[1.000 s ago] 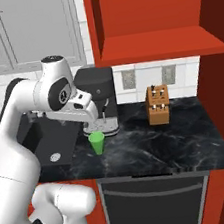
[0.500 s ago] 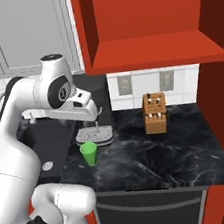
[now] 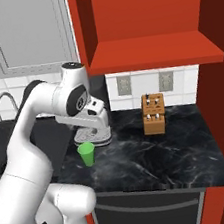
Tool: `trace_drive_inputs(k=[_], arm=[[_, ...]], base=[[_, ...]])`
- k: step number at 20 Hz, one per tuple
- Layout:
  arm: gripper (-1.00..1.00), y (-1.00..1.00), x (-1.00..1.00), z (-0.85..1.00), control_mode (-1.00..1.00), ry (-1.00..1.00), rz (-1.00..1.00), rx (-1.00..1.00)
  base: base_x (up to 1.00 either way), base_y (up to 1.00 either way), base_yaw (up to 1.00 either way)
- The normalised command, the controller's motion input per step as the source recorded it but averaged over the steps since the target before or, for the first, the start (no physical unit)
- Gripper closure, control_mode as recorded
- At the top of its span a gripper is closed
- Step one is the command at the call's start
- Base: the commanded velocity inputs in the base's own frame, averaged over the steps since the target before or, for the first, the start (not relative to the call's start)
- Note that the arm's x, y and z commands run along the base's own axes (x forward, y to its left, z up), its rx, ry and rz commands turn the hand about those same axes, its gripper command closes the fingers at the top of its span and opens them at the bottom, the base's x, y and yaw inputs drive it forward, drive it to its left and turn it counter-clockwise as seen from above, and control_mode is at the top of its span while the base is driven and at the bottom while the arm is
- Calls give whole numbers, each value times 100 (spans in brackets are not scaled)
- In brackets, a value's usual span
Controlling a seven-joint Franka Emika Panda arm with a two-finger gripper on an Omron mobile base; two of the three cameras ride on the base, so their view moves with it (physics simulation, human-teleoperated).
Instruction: Move the cup from next to the sink to the open cabinet. Then, move the bowl with the tomato to the fridge to clear the area for faucet cleaning.
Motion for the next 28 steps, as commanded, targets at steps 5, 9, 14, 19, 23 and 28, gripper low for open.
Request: trace_drive_inputs(k=[5, 9, 14, 19, 23, 28], arm=[[-100, -14, 2, -44, -100, -1, 0, 26], [-100, 0, 15, -39, -100, 0, -1, 3], [-100, 0, 27, -47, -100, 0, -3, 0], [-100, 3, 64, -53, -100, 0, -2, 0], [-100, 38, 69, -46, -100, 0, -2, -2], [-100, 12, 37, -33, -100, 0, 0, -3]], base=[[0, 0, 0], [0, 0, 0], [0, 0, 0], [0, 0, 0], [0, 0, 0], [0, 0, 0]])
